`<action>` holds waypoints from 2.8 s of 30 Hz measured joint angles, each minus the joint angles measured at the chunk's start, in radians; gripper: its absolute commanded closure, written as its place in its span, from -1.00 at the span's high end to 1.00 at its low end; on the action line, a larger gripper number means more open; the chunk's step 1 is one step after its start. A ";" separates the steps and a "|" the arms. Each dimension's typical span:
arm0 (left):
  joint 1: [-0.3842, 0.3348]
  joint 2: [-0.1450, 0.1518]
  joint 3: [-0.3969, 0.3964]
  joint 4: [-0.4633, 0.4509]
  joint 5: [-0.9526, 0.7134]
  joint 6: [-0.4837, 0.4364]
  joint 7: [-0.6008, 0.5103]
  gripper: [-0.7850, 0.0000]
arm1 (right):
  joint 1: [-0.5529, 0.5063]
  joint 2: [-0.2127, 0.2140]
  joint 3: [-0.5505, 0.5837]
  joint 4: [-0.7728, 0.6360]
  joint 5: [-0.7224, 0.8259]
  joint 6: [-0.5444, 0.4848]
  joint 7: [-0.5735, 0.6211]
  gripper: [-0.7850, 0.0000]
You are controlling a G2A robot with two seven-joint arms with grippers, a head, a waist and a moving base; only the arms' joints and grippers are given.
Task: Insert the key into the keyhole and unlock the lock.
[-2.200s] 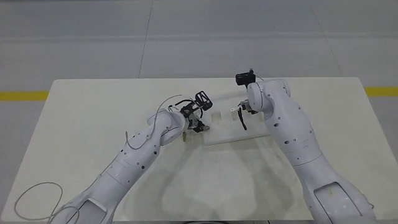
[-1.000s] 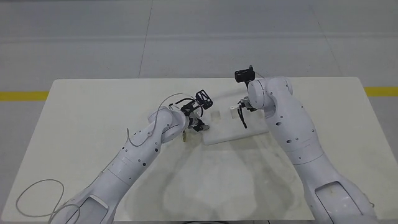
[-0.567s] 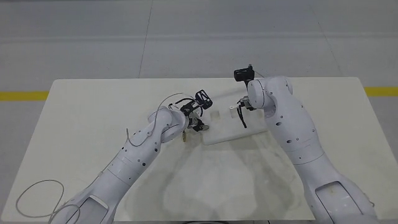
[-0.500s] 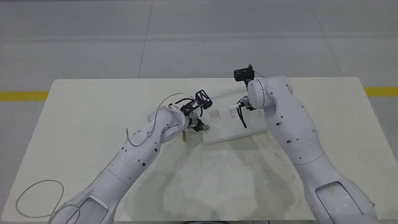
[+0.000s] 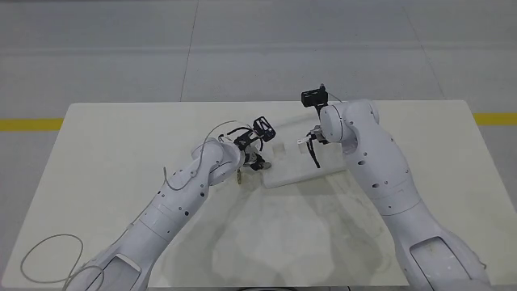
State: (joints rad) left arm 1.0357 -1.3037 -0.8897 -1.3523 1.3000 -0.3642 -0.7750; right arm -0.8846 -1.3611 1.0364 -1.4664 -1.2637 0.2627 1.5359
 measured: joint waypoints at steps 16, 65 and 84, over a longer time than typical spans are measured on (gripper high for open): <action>-0.005 -0.003 -0.001 0.008 0.000 0.004 0.005 1.00 | -0.001 0.003 0.024 -0.007 0.008 -0.006 0.000 -1.00; -0.003 -0.007 -0.010 0.012 0.010 0.001 0.013 1.00 | -0.017 0.002 0.038 -0.079 0.005 0.008 0.000 -1.00; -0.004 -0.009 -0.012 0.013 0.011 0.004 0.016 1.00 | -0.014 -0.001 0.028 -0.088 0.006 0.007 0.000 -1.00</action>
State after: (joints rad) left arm 1.0316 -1.3130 -0.9014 -1.3397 1.3115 -0.3604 -0.7585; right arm -0.8986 -1.3622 1.0642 -1.5542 -1.2572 0.2692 1.5359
